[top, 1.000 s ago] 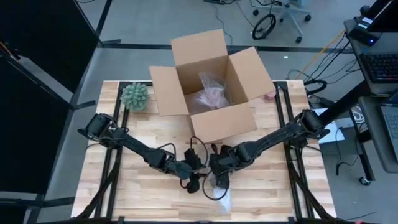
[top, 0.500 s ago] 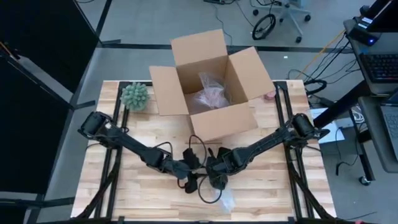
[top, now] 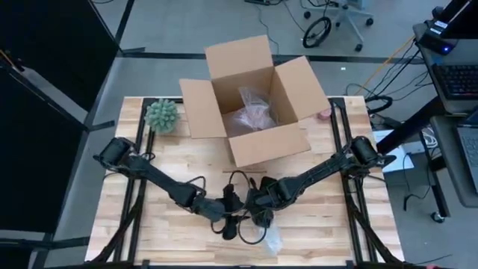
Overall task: Wrap mug
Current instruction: Wrap the orange mug with the left bubble wrap
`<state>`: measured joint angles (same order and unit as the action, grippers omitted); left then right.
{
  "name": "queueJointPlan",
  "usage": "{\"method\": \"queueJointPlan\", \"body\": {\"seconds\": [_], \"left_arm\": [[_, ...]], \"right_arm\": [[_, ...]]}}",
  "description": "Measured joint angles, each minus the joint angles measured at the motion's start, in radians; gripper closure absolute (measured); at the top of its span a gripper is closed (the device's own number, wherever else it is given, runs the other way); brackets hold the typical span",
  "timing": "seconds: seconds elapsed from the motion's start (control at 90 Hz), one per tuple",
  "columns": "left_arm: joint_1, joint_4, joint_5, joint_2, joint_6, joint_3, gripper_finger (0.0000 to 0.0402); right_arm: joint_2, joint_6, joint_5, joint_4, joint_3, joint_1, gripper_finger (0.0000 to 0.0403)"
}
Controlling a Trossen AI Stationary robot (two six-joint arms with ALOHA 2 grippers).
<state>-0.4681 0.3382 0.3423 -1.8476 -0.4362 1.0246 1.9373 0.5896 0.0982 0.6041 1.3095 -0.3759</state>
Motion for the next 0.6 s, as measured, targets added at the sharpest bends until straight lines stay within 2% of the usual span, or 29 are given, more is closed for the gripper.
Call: {"method": "queueJointPlan", "body": {"seconds": [0.378,0.6], "left_arm": [[0.031,0.043,-0.024,-0.085,-0.003,0.023,0.0252],[0.032,0.045,-0.027,-0.089,0.000,0.025,0.0252]], "right_arm": [[0.000,-0.008,-0.016,0.014,0.000,0.000,0.0145],[-0.027,-0.008,-0.036,0.188,0.094,0.002,0.0145]]}}
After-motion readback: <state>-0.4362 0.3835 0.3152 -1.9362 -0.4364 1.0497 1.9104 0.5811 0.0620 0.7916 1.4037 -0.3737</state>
